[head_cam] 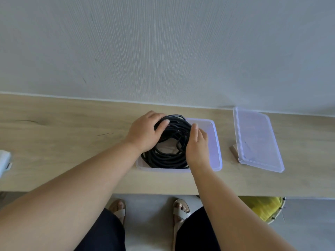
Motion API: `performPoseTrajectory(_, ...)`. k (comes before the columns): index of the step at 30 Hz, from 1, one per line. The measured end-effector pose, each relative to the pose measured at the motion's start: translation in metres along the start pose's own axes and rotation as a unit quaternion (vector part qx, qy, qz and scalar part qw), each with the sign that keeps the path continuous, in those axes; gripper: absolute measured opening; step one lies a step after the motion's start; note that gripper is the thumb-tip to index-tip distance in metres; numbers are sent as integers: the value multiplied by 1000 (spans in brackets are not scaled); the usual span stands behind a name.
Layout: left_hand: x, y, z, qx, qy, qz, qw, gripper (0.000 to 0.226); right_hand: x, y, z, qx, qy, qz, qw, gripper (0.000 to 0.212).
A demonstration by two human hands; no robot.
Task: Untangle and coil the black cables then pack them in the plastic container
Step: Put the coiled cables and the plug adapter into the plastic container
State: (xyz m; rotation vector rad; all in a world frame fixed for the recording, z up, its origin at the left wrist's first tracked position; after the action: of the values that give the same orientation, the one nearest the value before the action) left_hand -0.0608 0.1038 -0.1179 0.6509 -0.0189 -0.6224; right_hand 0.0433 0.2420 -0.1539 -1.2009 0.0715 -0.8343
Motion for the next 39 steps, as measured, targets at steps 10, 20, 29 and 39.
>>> performPoseTrajectory(10, 4, 21, -19, -261, -2, -113, 959, 16, -11, 20, -13, 206, -52, -38, 976, 60)
performPoseTrajectory(20, 35, 33, -43, -302, -168, -112, 932, 84, -10, 22, -21, 298, -74, -42, 951, 70)
performPoseTrajectory(29, 54, 11, -61, -337, -314, -71, 885, 90, -10, 18, -27, 330, -109, -29, 937, 76)
performPoseTrajectory(39, 57, 36, -57, -243, -270, 40, 931, 87, 14, -22, 88, 255, 123, 189, 940, 38)
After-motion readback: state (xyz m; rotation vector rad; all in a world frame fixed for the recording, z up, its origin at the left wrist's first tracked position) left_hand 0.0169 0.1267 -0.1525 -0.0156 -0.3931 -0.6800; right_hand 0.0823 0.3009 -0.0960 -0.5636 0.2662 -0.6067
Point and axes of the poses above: each hand's wrist, its own x-axis away from the middle knuckle, its own z-axis out of the back of the hand, y = z × x, the point moved 10 cm from there along -x, towards the middle knuckle, and after that the axes turned 4 degrees about -z, right-handed, at the moved point
